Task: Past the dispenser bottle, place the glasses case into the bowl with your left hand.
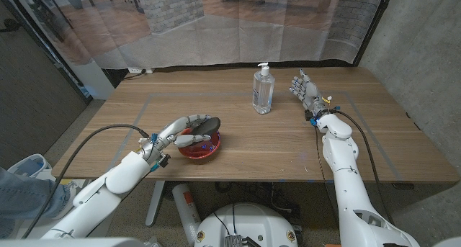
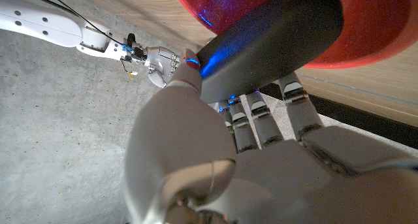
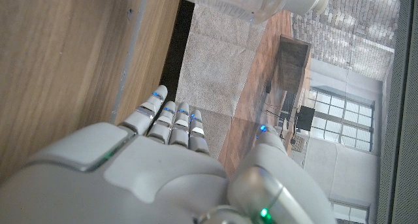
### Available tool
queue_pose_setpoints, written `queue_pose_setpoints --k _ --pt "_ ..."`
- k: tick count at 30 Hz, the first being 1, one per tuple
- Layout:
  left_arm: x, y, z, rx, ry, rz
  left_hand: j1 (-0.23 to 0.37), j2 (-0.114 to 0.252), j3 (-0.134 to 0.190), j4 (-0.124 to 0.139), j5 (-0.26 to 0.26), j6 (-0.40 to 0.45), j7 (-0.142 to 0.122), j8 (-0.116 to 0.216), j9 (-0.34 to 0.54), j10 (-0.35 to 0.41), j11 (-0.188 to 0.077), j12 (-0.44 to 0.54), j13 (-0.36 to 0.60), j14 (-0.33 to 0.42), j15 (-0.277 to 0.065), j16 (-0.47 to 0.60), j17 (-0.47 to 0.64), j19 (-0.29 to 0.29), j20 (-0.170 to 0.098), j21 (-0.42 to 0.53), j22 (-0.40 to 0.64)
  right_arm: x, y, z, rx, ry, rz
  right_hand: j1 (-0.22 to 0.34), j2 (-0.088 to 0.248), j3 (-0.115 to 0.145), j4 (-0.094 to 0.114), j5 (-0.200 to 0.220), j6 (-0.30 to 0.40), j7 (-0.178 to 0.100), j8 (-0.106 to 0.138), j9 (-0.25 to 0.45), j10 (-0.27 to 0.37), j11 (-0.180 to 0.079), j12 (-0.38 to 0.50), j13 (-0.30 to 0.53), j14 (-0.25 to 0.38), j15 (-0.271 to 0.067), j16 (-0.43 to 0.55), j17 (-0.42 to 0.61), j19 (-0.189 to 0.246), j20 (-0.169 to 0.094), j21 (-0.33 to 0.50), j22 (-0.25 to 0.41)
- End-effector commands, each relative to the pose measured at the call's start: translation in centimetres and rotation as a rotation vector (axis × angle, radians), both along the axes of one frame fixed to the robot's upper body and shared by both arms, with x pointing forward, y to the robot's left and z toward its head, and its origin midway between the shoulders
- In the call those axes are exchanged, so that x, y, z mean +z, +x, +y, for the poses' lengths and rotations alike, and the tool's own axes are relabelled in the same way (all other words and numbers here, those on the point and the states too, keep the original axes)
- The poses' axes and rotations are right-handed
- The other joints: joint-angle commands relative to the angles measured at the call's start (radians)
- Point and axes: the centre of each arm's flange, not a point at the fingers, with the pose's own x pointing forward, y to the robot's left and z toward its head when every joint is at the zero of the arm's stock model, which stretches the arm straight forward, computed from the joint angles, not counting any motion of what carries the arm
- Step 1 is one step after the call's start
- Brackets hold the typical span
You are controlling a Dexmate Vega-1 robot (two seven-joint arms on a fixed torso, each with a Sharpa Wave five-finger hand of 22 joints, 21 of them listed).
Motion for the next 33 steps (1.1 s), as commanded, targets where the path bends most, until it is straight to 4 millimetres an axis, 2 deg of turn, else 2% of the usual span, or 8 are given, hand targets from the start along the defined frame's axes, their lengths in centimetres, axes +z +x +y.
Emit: queue_pose_setpoints --k 1,14,21,26,33 --pt "-0.6 0.3 -0.1 0.017 0.007 0.022 0.032 0.041 0.070 0.026 0.006 0.009 -0.003 -0.002 0.006 0.014 -0.018 -0.002 0.005 0.010 -0.008 0.001 0.002 0.055 -0.058 -0.003 0.002 -0.2 0.5 -0.1 0.010 0.003 0.003 0.000 0.008 0.001 -0.002 -0.001 0.010 0.004 0.002 0.004 0.007 -0.001 0.002 0.003 0.007 0.000 -0.001 0.003 0.008 -0.012 -0.002 0.004" --pt "-0.7 0.3 -0.5 0.030 0.036 0.036 0.027 0.037 0.069 0.027 0.005 0.000 -0.008 -0.009 0.005 0.003 -0.010 -0.009 0.004 0.000 0.000 -0.003 0.002 0.044 -0.052 -0.010 0.003 -0.6 0.5 -0.3 0.015 0.015 0.003 0.000 0.009 0.000 -0.002 -0.002 0.010 0.004 0.002 0.004 0.007 -0.001 0.001 0.003 0.007 -0.001 -0.001 0.003 0.008 -0.011 -0.004 0.004" --pt "-0.7 0.4 -1.0 0.034 0.060 0.041 0.014 0.032 0.064 0.032 0.004 -0.017 -0.005 -0.019 0.003 -0.015 -0.009 -0.018 0.003 -0.022 0.014 -0.010 0.002 0.022 -0.038 -0.021 0.003 -0.7 0.5 -0.5 0.016 0.013 0.002 0.000 0.009 -0.001 -0.002 -0.002 0.010 0.003 0.002 0.004 0.006 -0.002 0.001 0.003 0.007 0.000 -0.002 0.003 0.009 -0.012 -0.004 0.004" --pt "-0.6 0.3 -1.2 0.044 0.076 0.039 -0.002 0.025 0.056 0.038 0.002 -0.036 -0.005 -0.029 0.001 -0.042 -0.001 -0.028 0.001 -0.050 0.036 -0.016 0.001 -0.002 -0.023 -0.033 0.004 -0.8 0.6 -0.6 0.016 0.015 0.004 0.000 0.010 -0.001 -0.003 -0.002 0.009 0.003 0.002 0.004 0.006 -0.003 0.001 0.003 0.007 0.001 -0.001 0.003 0.008 -0.012 -0.005 0.004" --pt "-0.4 0.0 -1.2 0.062 0.086 0.015 -0.024 0.016 0.046 0.044 0.002 -0.070 -0.026 -0.046 -0.002 -0.091 -0.016 -0.039 -0.002 -0.108 0.087 -0.025 -0.001 -0.058 0.024 -0.053 0.008 -0.7 0.8 -0.5 0.019 0.012 0.005 0.001 0.010 -0.001 -0.003 -0.002 0.011 0.002 0.003 0.004 0.008 -0.002 0.002 0.003 0.008 0.000 -0.001 0.003 0.009 -0.011 -0.006 0.004"
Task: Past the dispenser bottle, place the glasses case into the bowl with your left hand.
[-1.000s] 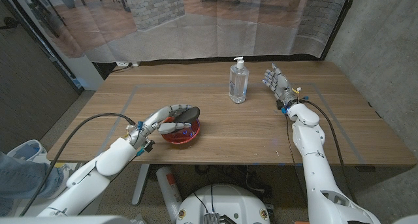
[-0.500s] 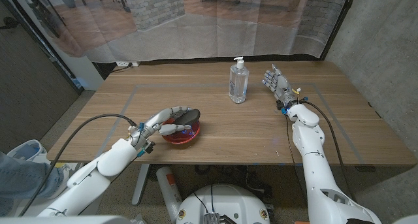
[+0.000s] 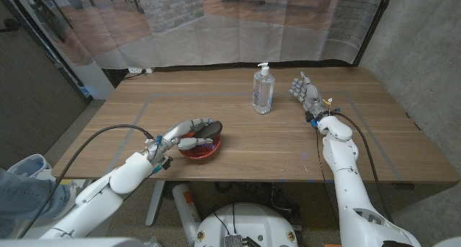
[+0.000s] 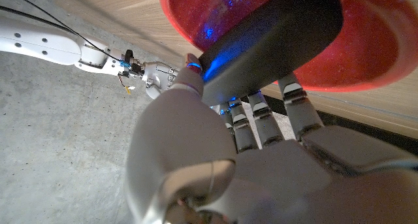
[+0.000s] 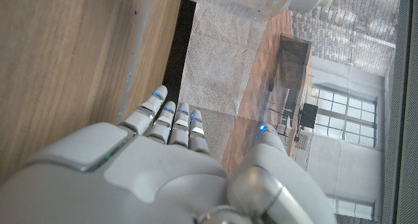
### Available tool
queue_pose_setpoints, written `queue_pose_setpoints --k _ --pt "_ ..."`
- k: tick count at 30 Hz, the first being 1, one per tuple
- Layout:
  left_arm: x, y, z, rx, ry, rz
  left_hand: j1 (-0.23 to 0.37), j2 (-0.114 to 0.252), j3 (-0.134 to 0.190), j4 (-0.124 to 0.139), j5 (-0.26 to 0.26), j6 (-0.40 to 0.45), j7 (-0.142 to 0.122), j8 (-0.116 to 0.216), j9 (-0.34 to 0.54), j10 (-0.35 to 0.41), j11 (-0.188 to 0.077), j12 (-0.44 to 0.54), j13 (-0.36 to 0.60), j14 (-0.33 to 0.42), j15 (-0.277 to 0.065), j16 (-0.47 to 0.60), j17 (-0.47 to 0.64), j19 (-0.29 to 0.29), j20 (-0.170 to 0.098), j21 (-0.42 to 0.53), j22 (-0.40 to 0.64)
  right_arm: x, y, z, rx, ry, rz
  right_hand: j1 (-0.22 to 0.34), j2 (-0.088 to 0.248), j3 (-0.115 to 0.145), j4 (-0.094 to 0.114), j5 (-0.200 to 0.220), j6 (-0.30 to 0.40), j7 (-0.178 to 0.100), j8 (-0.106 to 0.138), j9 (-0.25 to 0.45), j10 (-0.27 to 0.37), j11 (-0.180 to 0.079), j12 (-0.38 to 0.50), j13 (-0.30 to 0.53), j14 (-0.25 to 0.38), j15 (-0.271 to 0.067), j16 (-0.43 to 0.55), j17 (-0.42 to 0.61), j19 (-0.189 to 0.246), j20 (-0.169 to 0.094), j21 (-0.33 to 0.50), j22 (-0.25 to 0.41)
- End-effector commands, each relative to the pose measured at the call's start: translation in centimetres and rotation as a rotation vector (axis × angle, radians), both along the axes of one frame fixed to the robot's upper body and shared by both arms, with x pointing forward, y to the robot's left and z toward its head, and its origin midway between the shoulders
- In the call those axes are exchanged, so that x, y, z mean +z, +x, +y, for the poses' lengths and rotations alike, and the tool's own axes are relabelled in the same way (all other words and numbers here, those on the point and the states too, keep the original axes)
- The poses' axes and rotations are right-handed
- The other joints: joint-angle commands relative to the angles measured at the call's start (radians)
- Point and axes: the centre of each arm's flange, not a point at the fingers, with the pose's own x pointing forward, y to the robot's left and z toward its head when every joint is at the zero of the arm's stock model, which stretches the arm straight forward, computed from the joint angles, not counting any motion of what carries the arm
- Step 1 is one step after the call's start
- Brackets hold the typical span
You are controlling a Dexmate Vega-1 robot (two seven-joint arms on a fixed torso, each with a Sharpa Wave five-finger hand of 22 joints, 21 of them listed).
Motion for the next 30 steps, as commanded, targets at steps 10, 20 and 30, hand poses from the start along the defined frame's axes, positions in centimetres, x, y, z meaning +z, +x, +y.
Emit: queue_pose_setpoints --k 10,20,30 --pt "0.34 -0.54 -0.33 0.027 0.053 -0.027 -0.033 -0.015 0.004 0.030 0.000 -0.056 -0.033 -0.022 -0.002 -0.073 -0.025 -0.009 -0.003 -0.099 0.026 -0.011 -0.003 -0.094 0.059 -0.027 0.007 -0.09 0.34 0.05 0.004 0.001 0.002 0.001 0.011 -0.002 -0.003 -0.002 0.012 0.001 0.003 0.004 0.008 0.000 0.002 0.003 0.008 0.001 -0.001 0.003 0.009 -0.011 -0.003 0.004" --pt "0.35 -0.72 -0.69 0.032 0.094 -0.022 -0.046 -0.023 -0.004 0.030 0.000 -0.107 -0.034 -0.033 -0.005 -0.135 -0.021 -0.013 -0.006 -0.157 0.043 -0.012 -0.005 -0.145 0.077 -0.032 0.008 -0.23 0.24 0.03 0.001 0.005 0.007 0.001 0.012 -0.003 -0.004 -0.003 0.015 0.000 0.004 0.004 0.009 -0.002 0.002 0.003 0.011 0.000 0.000 0.003 0.009 -0.011 -0.004 0.004" --pt "0.60 -0.95 -0.94 0.028 0.102 -0.031 -0.056 -0.028 -0.010 0.032 0.001 -0.129 -0.034 -0.034 -0.006 -0.166 -0.018 -0.013 -0.008 -0.186 0.050 -0.011 -0.006 -0.170 0.081 -0.032 0.008 -0.26 -0.10 0.06 0.000 0.004 0.005 0.001 0.013 -0.003 -0.004 -0.003 0.018 0.001 0.005 0.004 0.010 -0.001 0.002 0.003 0.012 0.000 0.000 0.003 0.011 -0.010 -0.005 0.004"
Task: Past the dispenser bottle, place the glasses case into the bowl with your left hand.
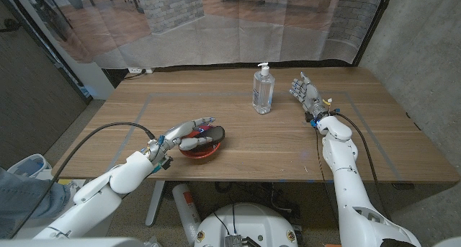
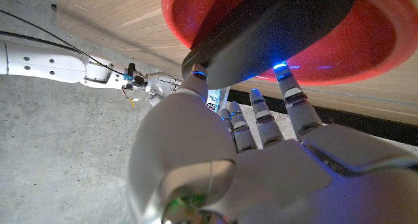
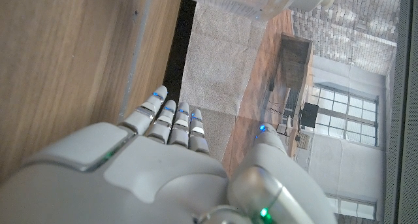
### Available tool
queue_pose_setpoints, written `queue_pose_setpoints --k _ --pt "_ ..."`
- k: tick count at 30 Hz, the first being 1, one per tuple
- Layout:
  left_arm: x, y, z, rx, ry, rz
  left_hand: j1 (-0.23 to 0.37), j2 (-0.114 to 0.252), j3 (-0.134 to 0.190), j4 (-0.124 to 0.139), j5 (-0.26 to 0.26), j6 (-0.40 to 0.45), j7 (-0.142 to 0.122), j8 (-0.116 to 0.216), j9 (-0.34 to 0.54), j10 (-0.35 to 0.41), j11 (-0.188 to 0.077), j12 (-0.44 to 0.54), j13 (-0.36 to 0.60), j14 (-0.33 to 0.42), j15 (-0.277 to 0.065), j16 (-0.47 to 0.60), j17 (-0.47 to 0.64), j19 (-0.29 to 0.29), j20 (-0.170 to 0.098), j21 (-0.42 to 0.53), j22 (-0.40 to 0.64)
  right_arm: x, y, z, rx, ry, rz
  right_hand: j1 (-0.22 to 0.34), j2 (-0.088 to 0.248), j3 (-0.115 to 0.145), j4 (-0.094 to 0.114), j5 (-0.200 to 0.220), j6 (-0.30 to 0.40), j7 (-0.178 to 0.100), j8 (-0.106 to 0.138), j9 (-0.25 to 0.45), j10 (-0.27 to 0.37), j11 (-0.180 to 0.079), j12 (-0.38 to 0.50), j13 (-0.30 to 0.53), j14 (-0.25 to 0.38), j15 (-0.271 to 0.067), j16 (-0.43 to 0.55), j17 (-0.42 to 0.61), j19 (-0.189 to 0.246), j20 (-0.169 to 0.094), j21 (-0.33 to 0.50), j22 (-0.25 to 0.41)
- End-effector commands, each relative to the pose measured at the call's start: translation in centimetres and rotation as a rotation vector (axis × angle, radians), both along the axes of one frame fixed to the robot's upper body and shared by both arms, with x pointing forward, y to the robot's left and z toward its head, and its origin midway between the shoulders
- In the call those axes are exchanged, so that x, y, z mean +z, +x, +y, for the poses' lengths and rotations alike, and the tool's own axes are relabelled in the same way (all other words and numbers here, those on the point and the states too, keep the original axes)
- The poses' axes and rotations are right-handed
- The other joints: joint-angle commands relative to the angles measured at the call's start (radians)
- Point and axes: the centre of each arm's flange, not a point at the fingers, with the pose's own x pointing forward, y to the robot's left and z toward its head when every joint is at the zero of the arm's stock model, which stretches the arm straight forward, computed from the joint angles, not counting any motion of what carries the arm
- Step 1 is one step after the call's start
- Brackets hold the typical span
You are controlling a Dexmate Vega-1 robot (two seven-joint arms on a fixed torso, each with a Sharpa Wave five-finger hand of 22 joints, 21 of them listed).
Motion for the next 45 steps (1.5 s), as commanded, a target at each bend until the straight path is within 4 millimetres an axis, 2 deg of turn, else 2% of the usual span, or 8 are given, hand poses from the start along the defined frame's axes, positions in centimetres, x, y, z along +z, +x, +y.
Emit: queue_pose_setpoints --k 1,7,17,26,30,31,36,45 --pt "0.1 -0.2 -0.3 0.005 0.028 -0.002 -0.005 -0.007 -0.005 0.003 -0.005 -0.009 0.000 -0.006 0.002 -0.010 0.000 -0.001 0.000 -0.008 0.001 -0.001 -0.001 -0.014 -0.003 -0.006 0.002 -0.1 -0.4 0.0 -0.003 0.004 0.001 0.001 0.013 -0.003 -0.004 -0.003 0.007 0.001 0.005 0.004 0.010 -0.001 0.002 0.003 0.007 -0.006 0.000 0.003 0.011 -0.010 -0.001 0.004" --pt "0.6 -0.3 -0.2 -0.010 0.006 -0.009 -0.008 -0.004 -0.005 0.005 -0.004 -0.010 0.002 -0.004 0.001 -0.009 0.001 0.003 0.000 -0.008 0.000 0.003 -0.001 -0.019 -0.003 -0.005 0.002 -0.3 -0.5 0.0 -0.003 0.000 -0.001 0.002 0.014 -0.003 -0.004 -0.003 0.006 0.000 0.004 0.004 0.010 0.000 0.002 0.003 0.007 -0.006 0.000 0.003 0.011 -0.010 -0.001 0.004" --pt "1.2 -0.5 0.1 -0.031 -0.040 -0.020 -0.003 0.026 0.008 0.008 -0.001 -0.002 0.006 0.004 0.001 -0.006 -0.002 0.011 -0.002 -0.005 -0.002 0.011 0.002 -0.017 -0.004 0.003 0.003 -0.3 -0.6 0.0 -0.006 0.005 -0.004 0.004 0.016 -0.002 -0.005 -0.003 0.007 0.000 0.004 0.004 0.010 -0.002 0.002 0.003 0.008 -0.005 0.000 0.003 0.011 -0.009 -0.002 0.004" --pt "1.4 -0.3 0.2 -0.050 -0.079 -0.012 -0.041 0.060 0.005 0.040 -0.003 0.000 0.006 0.008 0.001 -0.005 0.005 0.017 -0.003 -0.006 -0.006 0.016 0.005 -0.016 -0.002 0.009 0.004 -0.3 -0.5 0.0 -0.007 0.013 -0.003 0.005 0.018 -0.002 -0.006 -0.003 0.008 -0.002 0.004 0.004 0.010 -0.002 0.002 0.003 0.007 -0.005 -0.001 0.003 0.012 -0.009 -0.003 0.004" --pt "1.5 -0.3 0.3 -0.060 -0.099 -0.011 -0.059 0.078 0.005 0.057 -0.003 0.008 0.003 0.012 0.001 0.004 0.000 0.022 -0.004 -0.003 -0.010 0.019 0.007 -0.016 -0.002 0.011 0.004 -0.3 -0.5 0.0 -0.007 0.014 -0.002 0.005 0.019 -0.002 -0.006 -0.004 0.008 -0.002 0.004 0.004 0.011 -0.002 0.002 0.003 0.007 -0.005 -0.001 0.003 0.011 -0.010 -0.003 0.004" --pt "1.5 -0.2 0.3 -0.064 -0.106 -0.009 -0.067 0.091 0.008 0.066 -0.002 0.009 0.006 0.013 0.001 0.006 0.003 0.023 -0.005 -0.001 -0.010 0.021 0.008 -0.017 -0.002 0.012 0.005 -0.3 -0.4 0.0 -0.006 0.014 -0.002 0.005 0.019 -0.002 -0.006 -0.004 0.009 -0.002 0.004 0.004 0.012 -0.001 0.002 0.003 0.007 -0.005 -0.001 0.003 0.012 -0.009 -0.003 0.004" --pt "1.7 -0.1 0.5 -0.077 -0.130 -0.009 -0.076 0.111 0.016 0.079 0.002 0.013 0.006 0.015 0.001 0.011 0.008 0.026 -0.006 0.000 -0.012 0.023 0.010 -0.019 -0.003 0.014 0.005 -0.3 -0.4 0.0 -0.007 0.010 -0.002 0.006 0.019 -0.002 -0.006 -0.004 0.008 -0.003 0.004 0.004 0.012 0.000 0.002 0.003 0.007 -0.005 -0.001 0.003 0.011 -0.009 -0.004 0.005" --pt "1.9 0.3 0.8 -0.087 -0.163 -0.008 -0.092 0.113 0.020 0.094 0.002 0.020 0.002 0.018 0.000 0.015 0.005 0.028 -0.007 0.002 -0.018 0.024 0.010 -0.019 -0.003 0.016 0.005 -0.4 -0.2 0.2 -0.005 0.011 0.000 0.006 0.020 -0.003 -0.006 -0.004 0.009 -0.003 0.004 0.004 0.013 -0.002 0.003 0.003 0.009 -0.006 -0.001 0.003 0.012 -0.009 -0.004 0.005"
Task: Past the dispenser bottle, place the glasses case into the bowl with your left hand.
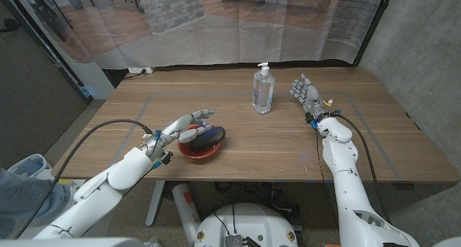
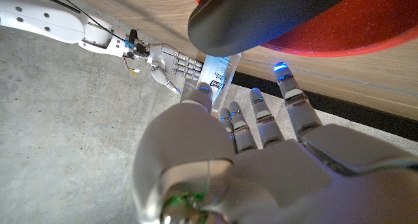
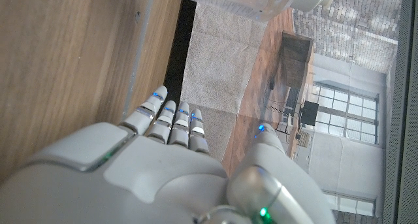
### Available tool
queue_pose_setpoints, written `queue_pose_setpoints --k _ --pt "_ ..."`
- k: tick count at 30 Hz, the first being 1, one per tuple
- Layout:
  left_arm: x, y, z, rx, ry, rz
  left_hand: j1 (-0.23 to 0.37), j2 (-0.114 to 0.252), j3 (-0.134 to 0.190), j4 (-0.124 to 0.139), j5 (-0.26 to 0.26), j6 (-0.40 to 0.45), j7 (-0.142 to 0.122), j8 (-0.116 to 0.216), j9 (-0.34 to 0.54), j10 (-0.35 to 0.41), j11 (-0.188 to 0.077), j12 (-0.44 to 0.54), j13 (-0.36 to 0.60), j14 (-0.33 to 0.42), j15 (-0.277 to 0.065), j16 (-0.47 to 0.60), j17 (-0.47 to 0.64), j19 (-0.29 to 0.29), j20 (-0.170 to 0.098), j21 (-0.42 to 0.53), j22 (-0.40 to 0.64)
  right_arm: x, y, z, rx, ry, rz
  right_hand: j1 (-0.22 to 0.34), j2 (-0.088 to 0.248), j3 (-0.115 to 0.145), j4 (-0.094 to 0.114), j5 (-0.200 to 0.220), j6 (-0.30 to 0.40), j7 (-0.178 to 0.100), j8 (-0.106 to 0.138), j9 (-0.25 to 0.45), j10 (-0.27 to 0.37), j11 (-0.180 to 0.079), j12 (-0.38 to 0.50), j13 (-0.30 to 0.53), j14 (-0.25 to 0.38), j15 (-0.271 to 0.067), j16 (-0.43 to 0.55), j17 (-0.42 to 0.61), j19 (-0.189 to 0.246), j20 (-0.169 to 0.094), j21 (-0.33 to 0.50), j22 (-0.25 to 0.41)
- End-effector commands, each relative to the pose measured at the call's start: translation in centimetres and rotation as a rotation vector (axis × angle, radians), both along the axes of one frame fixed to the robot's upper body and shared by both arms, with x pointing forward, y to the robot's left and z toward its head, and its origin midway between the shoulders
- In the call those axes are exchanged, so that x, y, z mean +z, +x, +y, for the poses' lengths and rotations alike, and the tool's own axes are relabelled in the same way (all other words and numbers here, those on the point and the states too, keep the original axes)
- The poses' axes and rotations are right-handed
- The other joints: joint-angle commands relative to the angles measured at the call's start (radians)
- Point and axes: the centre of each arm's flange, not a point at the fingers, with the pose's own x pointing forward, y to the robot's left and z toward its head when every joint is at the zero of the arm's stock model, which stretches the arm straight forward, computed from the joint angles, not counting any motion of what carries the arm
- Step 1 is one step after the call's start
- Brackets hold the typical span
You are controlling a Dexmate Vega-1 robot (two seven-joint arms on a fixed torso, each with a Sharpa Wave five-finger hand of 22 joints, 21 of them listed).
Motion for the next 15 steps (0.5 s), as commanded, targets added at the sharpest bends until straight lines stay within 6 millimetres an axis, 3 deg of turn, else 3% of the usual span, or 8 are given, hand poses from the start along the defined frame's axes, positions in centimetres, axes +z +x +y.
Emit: queue_pose_setpoints --k 1,15 --pt "0.36 0.41 0.43 -0.024 -0.055 0.003 -0.012 0.002 0.001 0.015 0.002 0.012 0.000 0.006 0.000 0.011 0.003 0.005 0.002 0.002 -0.010 0.004 0.003 -0.002 0.002 0.004 0.005 -0.04 0.27 0.21 0.002 0.003 0.002 0.005 0.008 0.002 -0.002 -0.005 0.010 -0.003 0.004 0.004 0.011 0.000 0.003 0.003 0.009 -0.006 0.000 0.003 0.012 -0.009 0.000 0.005" --pt "0.87 1.20 1.22 -0.050 -0.160 0.011 -0.139 -0.012 -0.039 0.109 -0.006 0.038 -0.002 0.013 0.000 0.028 -0.003 0.010 -0.002 0.015 -0.023 0.009 0.003 -0.003 -0.007 0.008 0.005 0.10 0.73 0.35 0.004 0.004 0.005 0.006 0.009 0.001 -0.003 -0.006 0.014 -0.001 0.005 0.004 0.013 0.000 0.003 0.003 0.008 -0.004 -0.001 0.003 0.013 -0.009 -0.001 0.005"
